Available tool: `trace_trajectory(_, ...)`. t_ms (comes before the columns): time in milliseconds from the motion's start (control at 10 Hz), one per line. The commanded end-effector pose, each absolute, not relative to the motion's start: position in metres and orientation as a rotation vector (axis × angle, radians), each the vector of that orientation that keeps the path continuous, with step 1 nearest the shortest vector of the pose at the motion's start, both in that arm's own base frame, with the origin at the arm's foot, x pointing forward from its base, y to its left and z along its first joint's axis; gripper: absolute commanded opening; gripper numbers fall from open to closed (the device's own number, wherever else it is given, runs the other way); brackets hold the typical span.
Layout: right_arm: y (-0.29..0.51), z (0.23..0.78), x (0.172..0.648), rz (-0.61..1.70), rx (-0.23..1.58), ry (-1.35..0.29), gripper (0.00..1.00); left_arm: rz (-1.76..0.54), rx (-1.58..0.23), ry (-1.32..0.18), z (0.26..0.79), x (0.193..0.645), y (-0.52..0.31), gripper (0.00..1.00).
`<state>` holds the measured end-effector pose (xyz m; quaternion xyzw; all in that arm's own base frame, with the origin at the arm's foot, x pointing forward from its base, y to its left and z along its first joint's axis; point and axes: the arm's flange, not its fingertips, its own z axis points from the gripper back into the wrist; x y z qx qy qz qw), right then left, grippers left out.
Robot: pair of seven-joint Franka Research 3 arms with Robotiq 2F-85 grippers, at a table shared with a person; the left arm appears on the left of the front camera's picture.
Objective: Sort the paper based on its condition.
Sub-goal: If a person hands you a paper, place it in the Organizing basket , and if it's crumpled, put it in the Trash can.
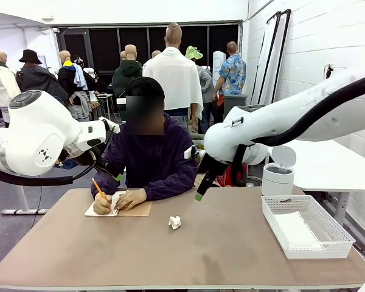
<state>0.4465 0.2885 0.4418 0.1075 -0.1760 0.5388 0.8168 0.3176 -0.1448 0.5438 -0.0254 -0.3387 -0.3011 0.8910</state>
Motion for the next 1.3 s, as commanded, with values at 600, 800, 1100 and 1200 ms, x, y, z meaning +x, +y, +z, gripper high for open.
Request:
trace_trajectory(600, 0.346, 0.380, 0.476, 1.332, 0.248, -0.362, 1.00, -0.633, -0.057, -0.701, 0.543, 0.318, -0.144, 1.00)
trace_trajectory(800, 0.350, 0.383, 0.470, 1.321, 0.273, -0.323, 1.00, -0.633, -0.057, -0.701, 0.543, 0.318, -0.144, 1.00)
trace_trajectory(1100, 0.350, 0.383, 0.470, 1.321, 0.273, -0.323, 1.00, -0.633, -0.057, -0.701, 0.543, 0.318, -0.144, 1.00)
trace_trajectory(1200, 0.352, 0.380, 0.472, 1.323, 0.278, -0.333, 1.00, -0.633, -0.057, -0.701, 0.543, 0.318, -0.144, 1.00)
